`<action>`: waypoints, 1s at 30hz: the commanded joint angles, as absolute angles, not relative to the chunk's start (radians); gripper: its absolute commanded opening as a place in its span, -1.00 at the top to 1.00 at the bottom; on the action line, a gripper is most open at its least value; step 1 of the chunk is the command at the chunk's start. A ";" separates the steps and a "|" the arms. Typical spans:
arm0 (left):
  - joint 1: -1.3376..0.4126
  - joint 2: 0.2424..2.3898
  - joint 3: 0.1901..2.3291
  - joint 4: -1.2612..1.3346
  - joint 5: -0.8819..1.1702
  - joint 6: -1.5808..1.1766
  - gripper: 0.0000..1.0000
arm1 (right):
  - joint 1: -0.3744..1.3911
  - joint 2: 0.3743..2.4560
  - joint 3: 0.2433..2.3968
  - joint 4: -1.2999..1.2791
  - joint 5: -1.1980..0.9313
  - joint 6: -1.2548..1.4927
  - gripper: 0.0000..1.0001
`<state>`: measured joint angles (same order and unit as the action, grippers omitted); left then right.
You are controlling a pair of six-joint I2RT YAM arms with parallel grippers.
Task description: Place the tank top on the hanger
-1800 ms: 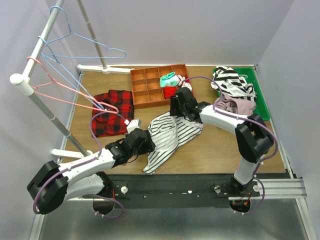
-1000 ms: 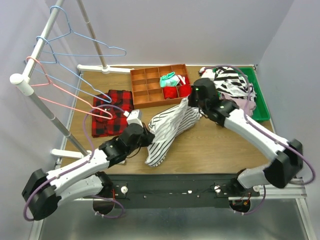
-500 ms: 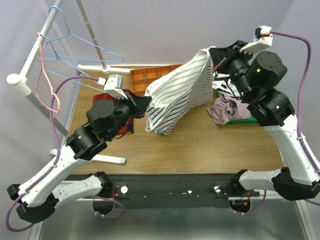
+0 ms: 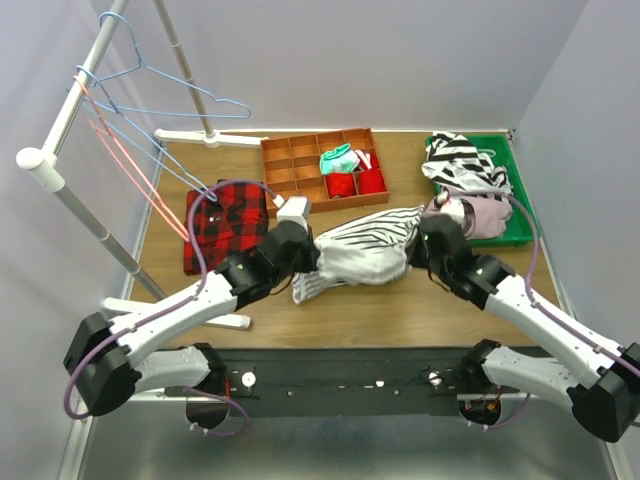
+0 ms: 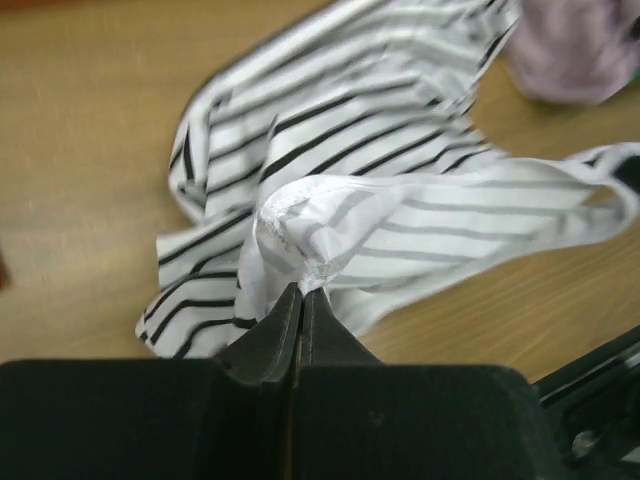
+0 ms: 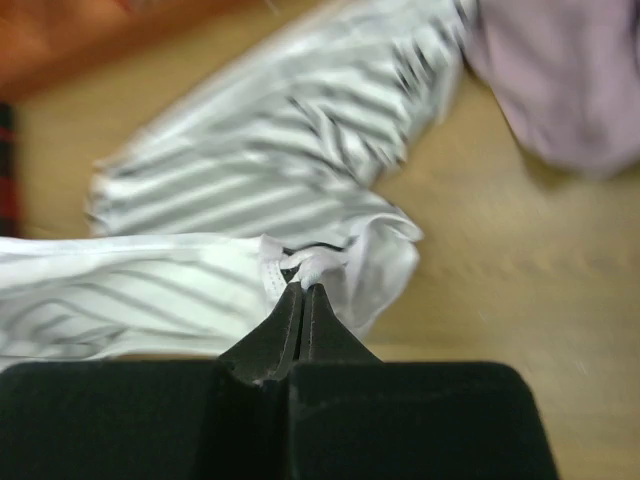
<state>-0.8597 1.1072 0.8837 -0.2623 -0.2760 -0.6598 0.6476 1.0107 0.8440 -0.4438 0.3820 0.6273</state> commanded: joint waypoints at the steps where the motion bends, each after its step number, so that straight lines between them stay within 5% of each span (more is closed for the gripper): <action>1: -0.874 1.169 0.709 -0.075 -0.196 -0.733 0.87 | 0.646 0.934 0.640 -0.454 0.413 0.797 0.99; 5: -0.902 1.207 0.606 -0.005 -0.179 -0.761 0.48 | 0.646 0.917 0.549 -0.453 0.402 0.838 0.94; 6: -0.917 1.209 0.598 0.023 -0.183 -0.759 0.19 | 0.646 0.914 0.543 -0.457 0.399 0.844 0.79; 10: -0.960 1.177 0.568 0.041 -0.198 -0.738 -0.32 | 0.646 0.905 0.567 -0.475 0.387 0.851 0.16; 15: -1.014 1.088 0.522 0.058 -0.178 -0.709 -0.46 | 0.644 0.888 0.640 -0.509 0.387 0.821 -0.20; 30: -1.051 0.936 0.604 -0.072 -0.198 -0.623 -0.55 | 0.646 0.923 0.873 -0.408 0.298 0.611 -0.31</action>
